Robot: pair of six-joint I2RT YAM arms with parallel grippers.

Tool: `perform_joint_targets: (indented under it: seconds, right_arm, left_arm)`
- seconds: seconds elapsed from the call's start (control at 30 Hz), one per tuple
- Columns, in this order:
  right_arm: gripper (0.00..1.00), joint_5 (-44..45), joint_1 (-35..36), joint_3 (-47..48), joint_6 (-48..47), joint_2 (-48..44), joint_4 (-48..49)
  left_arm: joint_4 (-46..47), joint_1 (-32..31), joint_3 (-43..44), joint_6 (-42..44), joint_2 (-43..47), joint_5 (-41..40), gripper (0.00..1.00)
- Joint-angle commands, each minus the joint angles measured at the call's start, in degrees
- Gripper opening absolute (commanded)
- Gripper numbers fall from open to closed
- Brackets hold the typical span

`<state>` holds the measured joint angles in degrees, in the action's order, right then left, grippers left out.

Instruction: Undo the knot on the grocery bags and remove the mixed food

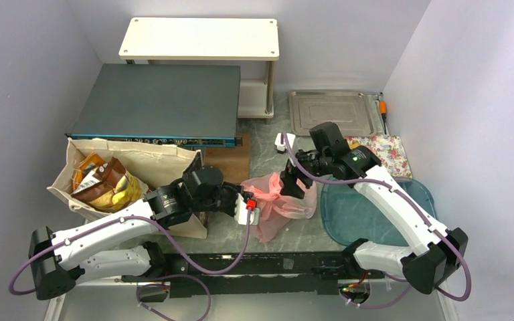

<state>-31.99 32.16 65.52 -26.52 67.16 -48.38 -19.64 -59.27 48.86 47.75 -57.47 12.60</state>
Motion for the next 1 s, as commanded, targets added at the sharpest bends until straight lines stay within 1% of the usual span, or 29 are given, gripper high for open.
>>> perform_joint_targets:
  seconds: [0.0,0.07,0.17,0.23,0.27,0.37,0.47,0.5,0.57,0.6,0.67,0.77,0.83,0.9,0.97]
  right_arm:
    - [0.8,-3.75,2.8,2.8,1.93,0.05,-0.2]
    - [0.8,-1.57,4.27,1.97,1.15,1.01,-0.06]
    - [0.77,2.26,4.86,0.04,-0.57,2.14,0.93]
    - [0.73,3.72,4.82,-0.63,-2.26,2.6,-0.21]
    - [0.69,4.48,4.85,-1.06,-3.22,2.52,-0.75]
    - [0.38,6.84,4.84,-2.94,-4.8,1.51,-1.09]
    - [0.04,10.96,4.54,-3.34,-4.55,0.4,-0.83]
    - [0.0,12.63,4.32,-3.05,-4.18,-0.04,-0.52]
    - [0.0,15.83,3.47,-1.96,-3.85,-0.41,-0.31]
    - [0.0,16.84,2.61,-1.04,-3.59,-0.58,-0.2]
    - [0.0,17.32,-0.66,1.05,-1.59,-0.94,0.58]
    - [0.0,13.27,-9.4,3.54,2.45,-1.11,2.48]
    - [0.0,10.37,-14.45,4.09,5.51,-1.06,4.17]
    - [0.0,7.29,-17.31,3.34,8.11,-1.46,5.61]
    - [0.0,5.54,-17.9,1.65,10.0,-2.39,6.81]
  left_arm:
    - [1.31,0.29,-0.12,1.15,0.52,1.13,0.0]
    - [1.69,0.22,-0.04,1.21,0.35,1.27,0.0]
    - [1.57,0.42,0.08,1.58,0.45,1.12,0.0]
    - [1.09,0.66,0.05,1.75,0.81,1.04,0.0]
    - [0.78,0.91,-0.03,1.66,1.16,1.1,0.0]
    - [-0.14,1.49,-0.26,1.67,2.06,0.99,0.0]
    - [-1.38,2.21,-0.36,1.86,3.46,0.66,0.0]
    - [-1.79,2.65,-0.28,1.75,4.03,0.29,0.0]
    - [-3.04,4.58,0.65,0.48,5.26,0.14,0.0]
    - [-4.73,6.0,1.9,0.32,5.81,1.29,0.0]
    - [-7.35,8.0,3.11,1.45,7.37,2.54,0.0]
    - [-10.92,9.07,2.79,5.29,10.48,4.41,0.0]
    - [-13.0,9.01,0.84,8.17,12.42,5.93,0.0]
    - [-13.47,9.07,-2.23,10.92,14.15,6.24,0.0]
    - [-13.64,9.07,-5.76,14.18,14.95,5.56,0.0]
